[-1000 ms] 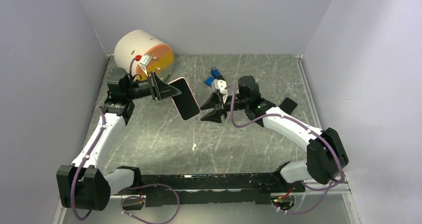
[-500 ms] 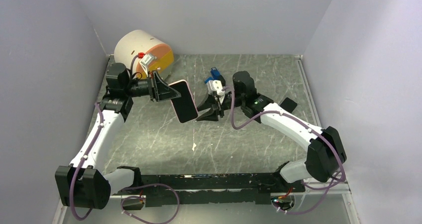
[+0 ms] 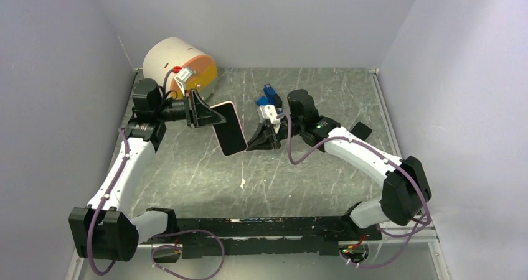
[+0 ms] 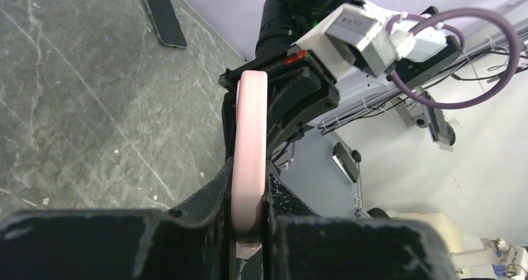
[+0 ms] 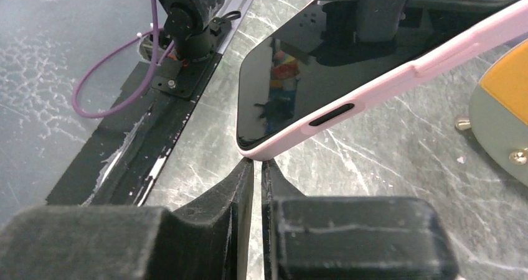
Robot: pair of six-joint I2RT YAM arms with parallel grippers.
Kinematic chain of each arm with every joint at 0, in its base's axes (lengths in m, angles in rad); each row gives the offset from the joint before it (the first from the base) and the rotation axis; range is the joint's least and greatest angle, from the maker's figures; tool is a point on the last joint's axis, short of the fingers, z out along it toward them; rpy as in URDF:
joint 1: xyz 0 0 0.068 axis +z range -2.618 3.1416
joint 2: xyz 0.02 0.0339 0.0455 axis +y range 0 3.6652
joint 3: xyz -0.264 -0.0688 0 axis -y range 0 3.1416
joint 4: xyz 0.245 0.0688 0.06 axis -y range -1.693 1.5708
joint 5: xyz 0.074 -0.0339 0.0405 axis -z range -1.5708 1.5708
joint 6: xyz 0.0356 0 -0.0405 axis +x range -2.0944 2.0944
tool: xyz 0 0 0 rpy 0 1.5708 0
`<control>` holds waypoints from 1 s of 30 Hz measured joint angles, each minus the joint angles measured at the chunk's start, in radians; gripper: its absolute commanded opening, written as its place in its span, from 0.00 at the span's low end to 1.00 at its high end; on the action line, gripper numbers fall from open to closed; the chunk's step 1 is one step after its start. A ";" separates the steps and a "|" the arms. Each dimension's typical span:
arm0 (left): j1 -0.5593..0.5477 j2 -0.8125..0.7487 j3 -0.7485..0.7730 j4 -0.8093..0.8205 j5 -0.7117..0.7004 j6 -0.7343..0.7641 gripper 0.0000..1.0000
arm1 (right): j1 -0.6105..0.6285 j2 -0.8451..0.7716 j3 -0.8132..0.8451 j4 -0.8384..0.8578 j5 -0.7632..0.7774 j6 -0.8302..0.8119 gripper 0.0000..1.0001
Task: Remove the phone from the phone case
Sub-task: Remove the phone case from the phone.
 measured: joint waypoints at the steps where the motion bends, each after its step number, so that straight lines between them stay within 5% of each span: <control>1: 0.001 0.000 0.000 0.005 -0.001 -0.014 0.03 | 0.001 0.000 0.000 -0.015 -0.002 -0.019 0.08; 6: -0.011 0.000 0.000 0.035 0.000 -0.065 0.03 | 0.021 0.019 0.009 -0.048 0.006 -0.097 0.04; 13: -0.018 -0.003 0.016 -0.048 -0.020 -0.003 0.02 | 0.023 0.031 0.036 -0.101 0.025 -0.140 0.32; 18: -0.023 -0.006 0.043 -0.132 -0.042 0.083 0.03 | 0.023 0.028 0.034 -0.096 0.023 -0.135 0.40; 30: -0.023 -0.060 0.043 -0.140 -0.048 0.114 0.03 | 0.023 -0.004 0.014 0.013 -0.007 -0.008 0.33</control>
